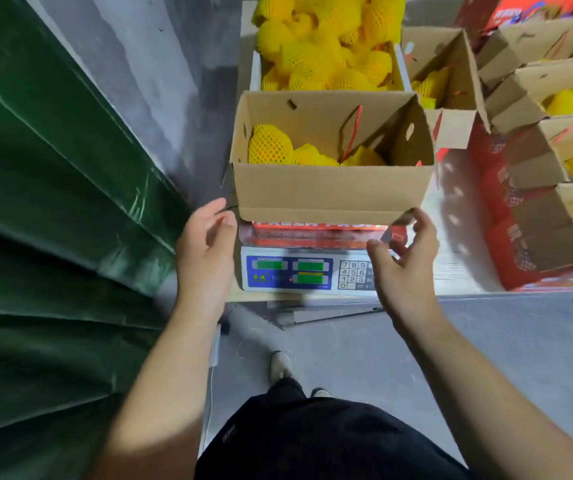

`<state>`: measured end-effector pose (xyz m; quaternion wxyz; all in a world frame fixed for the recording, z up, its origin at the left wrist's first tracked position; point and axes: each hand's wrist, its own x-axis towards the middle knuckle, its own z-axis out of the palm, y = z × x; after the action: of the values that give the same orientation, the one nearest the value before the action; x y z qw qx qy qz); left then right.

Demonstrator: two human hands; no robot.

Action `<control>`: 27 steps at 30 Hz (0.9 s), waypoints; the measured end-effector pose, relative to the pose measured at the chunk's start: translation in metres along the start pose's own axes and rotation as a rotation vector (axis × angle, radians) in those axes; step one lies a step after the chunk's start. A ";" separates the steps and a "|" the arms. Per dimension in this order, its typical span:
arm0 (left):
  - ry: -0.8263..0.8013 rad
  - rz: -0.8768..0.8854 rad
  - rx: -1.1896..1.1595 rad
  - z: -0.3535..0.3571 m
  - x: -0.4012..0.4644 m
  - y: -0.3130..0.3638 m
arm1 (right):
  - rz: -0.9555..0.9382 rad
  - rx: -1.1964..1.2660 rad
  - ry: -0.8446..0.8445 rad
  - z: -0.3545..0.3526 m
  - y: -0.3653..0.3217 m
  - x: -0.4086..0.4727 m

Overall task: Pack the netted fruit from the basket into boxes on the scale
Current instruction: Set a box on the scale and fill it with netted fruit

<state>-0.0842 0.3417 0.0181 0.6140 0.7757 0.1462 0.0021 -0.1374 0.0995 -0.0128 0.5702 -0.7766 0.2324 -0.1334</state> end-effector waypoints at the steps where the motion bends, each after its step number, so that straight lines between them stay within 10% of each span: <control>1: -0.018 -0.018 -0.018 -0.001 -0.013 -0.009 | 0.059 0.010 -0.058 0.001 0.005 -0.013; 15: -0.116 -0.153 -0.016 -0.029 -0.114 -0.055 | 0.214 0.026 -0.514 -0.022 0.003 -0.088; 27: -0.193 -0.089 -0.041 -0.024 -0.094 -0.035 | 0.149 0.084 -0.512 0.000 -0.026 -0.066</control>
<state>-0.1868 0.3504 0.0071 0.6406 0.7522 0.1205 -0.0968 -0.1887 0.1400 0.0159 0.6504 -0.7414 0.1314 0.1000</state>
